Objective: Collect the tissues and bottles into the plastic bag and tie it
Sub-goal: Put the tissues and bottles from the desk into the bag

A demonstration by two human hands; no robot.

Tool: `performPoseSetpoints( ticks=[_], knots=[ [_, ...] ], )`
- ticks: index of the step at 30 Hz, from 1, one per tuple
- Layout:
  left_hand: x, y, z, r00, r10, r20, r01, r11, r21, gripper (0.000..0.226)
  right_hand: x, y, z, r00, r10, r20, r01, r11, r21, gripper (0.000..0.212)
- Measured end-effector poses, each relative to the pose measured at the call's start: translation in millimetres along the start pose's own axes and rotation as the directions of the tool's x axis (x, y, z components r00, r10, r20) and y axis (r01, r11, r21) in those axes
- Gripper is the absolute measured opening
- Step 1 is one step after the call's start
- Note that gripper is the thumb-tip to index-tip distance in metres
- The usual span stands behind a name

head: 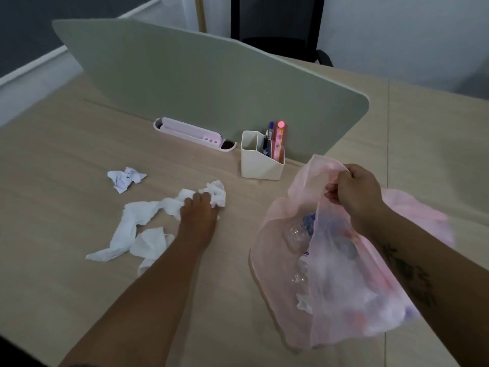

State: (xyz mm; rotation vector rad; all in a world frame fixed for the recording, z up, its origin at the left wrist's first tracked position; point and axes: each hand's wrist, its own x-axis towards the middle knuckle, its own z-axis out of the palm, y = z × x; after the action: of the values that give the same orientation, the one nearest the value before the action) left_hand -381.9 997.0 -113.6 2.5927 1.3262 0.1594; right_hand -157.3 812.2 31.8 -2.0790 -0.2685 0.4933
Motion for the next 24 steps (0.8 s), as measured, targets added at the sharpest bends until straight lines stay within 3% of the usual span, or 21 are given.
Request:
performPoseSetpoints(
  ticks=[2, 5, 8, 11, 13, 16, 18, 21, 23, 24],
  knots=[
    [-6, 21, -11, 1.0, -0.007, 0.023, 0.011, 0.983, -0.181, 0.023, 0, -3, -7, 1.0, 0.014, -0.01, -0.013, 1.0, 0.026, 0.034],
    [-20, 49, -32, 0.997, 0.079, -0.022, -0.082, 0.946, -0.313, 0.026, -3, -8, -17, 0.999, 0.015, -0.028, -0.013, 0.999, 0.048, 0.034],
    [-49, 74, -60, 0.983, 0.178, -0.044, -0.178, 0.874, -0.453, 0.014, -12, -13, -26, 0.999, 0.002, -0.036, 0.001, 0.997, 0.073, 0.032],
    [-85, 104, -75, 0.905, 0.414, -0.099, -0.41, 0.785, -0.465, 0.011, -22, -15, -35, 0.999, -0.01, -0.038, 0.014, 0.994, 0.111, 0.033],
    [-101, 126, -72, 0.871, 0.483, -0.088, -0.462, 0.745, -0.482, 0.011, -29, -15, -42, 0.999, -0.013, -0.037, 0.018, 0.99, 0.137, 0.033],
    [-107, 162, -62, 0.932, 0.363, -0.008, -0.261, 0.655, -0.709, 0.002, -41, -13, -53, 0.999, -0.021, -0.04, 0.027, 0.986, 0.162, 0.033],
    [-100, 186, -63, 0.946, 0.288, 0.15, -0.013, 0.496, -0.868, 0.02, -48, -12, -61, 0.998, -0.033, -0.048, 0.04, 0.987, 0.158, 0.032],
    [-90, 203, -71, 0.863, 0.259, 0.434, 0.335, 0.35, -0.875, 0.059, -56, -7, -70, 0.998, -0.034, -0.057, 0.043, 0.985, 0.165, 0.032],
    [-89, 202, -75, 0.791, 0.294, 0.536, 0.435, 0.344, -0.832, 0.088, -58, -4, -74, 0.998, -0.035, -0.058, 0.043, 0.988, 0.149, 0.032],
    [-89, 196, -78, 0.77, 0.321, 0.552, 0.429, 0.379, -0.82, 0.087, -58, -3, -76, 0.998, -0.032, -0.059, 0.04, 0.989, 0.146, 0.031]
  ],
)
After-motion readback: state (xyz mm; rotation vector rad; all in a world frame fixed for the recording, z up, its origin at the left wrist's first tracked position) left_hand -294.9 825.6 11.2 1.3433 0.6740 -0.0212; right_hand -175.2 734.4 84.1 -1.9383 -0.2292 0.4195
